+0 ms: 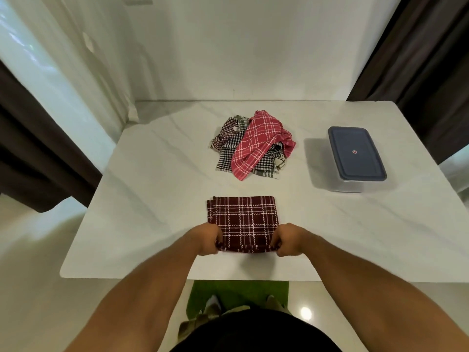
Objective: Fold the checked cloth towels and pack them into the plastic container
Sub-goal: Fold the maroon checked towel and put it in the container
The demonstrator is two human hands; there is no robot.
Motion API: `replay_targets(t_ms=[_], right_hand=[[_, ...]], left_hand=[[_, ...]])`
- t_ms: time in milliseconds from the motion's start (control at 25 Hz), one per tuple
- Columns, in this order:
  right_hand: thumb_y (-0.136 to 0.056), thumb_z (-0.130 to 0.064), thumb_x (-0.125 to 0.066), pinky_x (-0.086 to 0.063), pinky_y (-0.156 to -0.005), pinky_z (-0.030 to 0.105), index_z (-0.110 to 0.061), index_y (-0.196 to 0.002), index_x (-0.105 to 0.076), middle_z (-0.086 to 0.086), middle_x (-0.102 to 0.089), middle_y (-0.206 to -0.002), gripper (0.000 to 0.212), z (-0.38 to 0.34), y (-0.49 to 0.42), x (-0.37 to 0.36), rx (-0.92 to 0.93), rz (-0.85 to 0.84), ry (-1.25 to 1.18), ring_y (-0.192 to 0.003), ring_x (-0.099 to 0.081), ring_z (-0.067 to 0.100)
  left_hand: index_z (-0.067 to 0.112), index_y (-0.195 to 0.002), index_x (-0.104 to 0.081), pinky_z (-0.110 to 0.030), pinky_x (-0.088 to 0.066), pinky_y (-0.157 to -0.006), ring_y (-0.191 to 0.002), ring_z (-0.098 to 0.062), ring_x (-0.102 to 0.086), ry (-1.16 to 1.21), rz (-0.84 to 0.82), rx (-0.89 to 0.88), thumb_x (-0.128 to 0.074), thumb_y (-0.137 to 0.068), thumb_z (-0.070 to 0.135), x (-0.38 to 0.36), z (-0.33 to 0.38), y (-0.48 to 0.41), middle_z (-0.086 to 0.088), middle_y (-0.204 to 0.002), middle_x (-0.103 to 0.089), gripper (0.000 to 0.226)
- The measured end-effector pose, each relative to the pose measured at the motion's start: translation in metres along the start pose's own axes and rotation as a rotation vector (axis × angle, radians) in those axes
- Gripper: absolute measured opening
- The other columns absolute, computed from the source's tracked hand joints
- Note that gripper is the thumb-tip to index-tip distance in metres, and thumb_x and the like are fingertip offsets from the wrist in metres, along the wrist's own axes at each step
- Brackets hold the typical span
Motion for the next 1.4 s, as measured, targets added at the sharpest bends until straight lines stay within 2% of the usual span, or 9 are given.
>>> replay_targets(t_ms=[120, 240, 360, 480, 600, 760, 920, 1160, 1400], right_hand=[[-0.077, -0.024, -0.076, -0.055, -0.082, 0.029, -0.023, -0.094, -0.078, -0.006, -0.072, -0.096, 0.018, 0.010, -0.002, 0.010, -0.006, 0.199, -0.295, -0.089, -0.066, 0.014], [-0.081, -0.012, -0.073, -0.052, -0.082, 0.031, -0.017, -0.087, -0.077, 0.001, -0.074, -0.090, 0.009, 0.020, -0.005, 0.024, -0.040, 0.396, -0.740, -0.086, -0.067, 0.016], [-0.088, -0.010, -0.069, -0.050, -0.079, 0.034, -0.009, -0.086, -0.072, 0.010, -0.073, -0.089, 0.004, 0.026, -0.011, 0.027, -0.130, 0.450, -0.994, -0.083, -0.065, 0.022], [-0.094, -0.022, -0.065, -0.050, -0.076, 0.032, -0.010, -0.091, -0.071, 0.005, -0.072, -0.090, 0.013, 0.033, -0.021, 0.026, -0.167, 0.491, -0.981, -0.085, -0.066, 0.021], [-0.094, -0.018, -0.065, -0.055, -0.085, 0.036, -0.015, -0.100, -0.072, 0.001, -0.074, -0.095, 0.010, 0.032, -0.033, 0.035, -0.157, 0.533, -1.030, -0.091, -0.070, 0.021], [-0.088, -0.012, -0.065, -0.057, -0.085, 0.038, -0.023, -0.092, -0.070, 0.002, -0.074, -0.092, 0.013, 0.033, -0.050, 0.047, -0.225, 0.550, -1.005, -0.092, -0.071, 0.023], [-0.094, -0.021, -0.061, -0.047, -0.083, 0.027, -0.013, -0.119, -0.066, 0.005, -0.071, -0.109, 0.027, 0.031, -0.060, 0.062, -0.279, 0.621, -0.768, -0.102, -0.066, 0.026], [-0.097, -0.033, -0.053, -0.054, -0.079, 0.035, -0.027, -0.120, -0.063, 0.004, -0.071, -0.109, 0.025, 0.029, -0.073, 0.070, -0.350, 0.589, -0.571, -0.096, -0.065, 0.028], [-0.097, -0.039, -0.051, -0.051, -0.076, 0.036, -0.019, -0.121, -0.054, 0.007, -0.068, -0.112, 0.032, 0.032, -0.079, 0.070, -0.459, 0.539, -0.415, -0.099, -0.065, 0.032]], left_hand=[[0.026, -0.078, -0.067, -0.026, -0.050, -0.071, -0.087, -0.018, -0.065, 0.217, 0.080, 0.027, -0.071, -0.074, 0.022, 0.008, -0.010, -0.002, 0.000, -0.088, -0.069, 0.007], [0.024, -0.077, -0.070, -0.026, -0.053, -0.070, -0.076, -0.014, -0.066, 0.445, 0.190, 0.007, -0.074, -0.073, 0.023, 0.027, -0.019, -0.002, 0.000, -0.081, -0.072, 0.006], [0.020, -0.080, -0.070, -0.023, -0.052, -0.065, -0.069, -0.009, -0.065, 0.721, 0.279, 0.009, -0.072, -0.079, 0.010, 0.041, -0.021, -0.006, 0.003, -0.074, -0.070, 0.011], [0.014, -0.092, -0.070, -0.029, -0.056, -0.075, -0.079, -0.017, -0.069, 0.975, 0.364, 0.142, -0.069, -0.087, 0.009, 0.045, -0.031, -0.017, -0.003, -0.084, -0.072, 0.008], [0.014, -0.095, -0.068, -0.033, -0.056, -0.080, -0.084, -0.023, -0.069, 1.029, 0.424, 0.180, -0.065, -0.091, 0.011, 0.051, -0.037, -0.031, -0.007, -0.090, -0.072, 0.006], [0.010, -0.101, -0.068, -0.037, -0.055, -0.082, -0.090, -0.026, -0.068, 0.967, 0.455, 0.240, -0.062, -0.094, 0.020, 0.055, -0.044, -0.050, -0.009, -0.097, -0.071, 0.014], [0.010, -0.107, -0.066, -0.039, -0.054, -0.084, -0.095, -0.028, -0.066, 0.886, 0.482, 0.298, -0.059, -0.096, 0.027, 0.055, -0.051, -0.064, -0.009, -0.101, -0.070, 0.021], [0.010, -0.125, -0.061, -0.037, -0.049, -0.095, -0.110, -0.031, -0.062, 0.778, 0.470, 0.382, -0.056, -0.097, 0.032, 0.054, -0.053, -0.078, -0.011, -0.119, -0.067, 0.035], [0.011, -0.118, -0.054, -0.037, -0.050, -0.078, -0.100, -0.030, -0.063, 0.592, 0.432, 0.457, -0.057, -0.096, 0.035, 0.060, -0.045, -0.083, -0.010, -0.111, -0.065, 0.033]])
Point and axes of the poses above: each hand's wrist, its own y-axis away from the middle knuckle, its own x-axis out of the back of the hand, z = x × y, the point moved 6 cm from there along -y, towards the middle knuckle
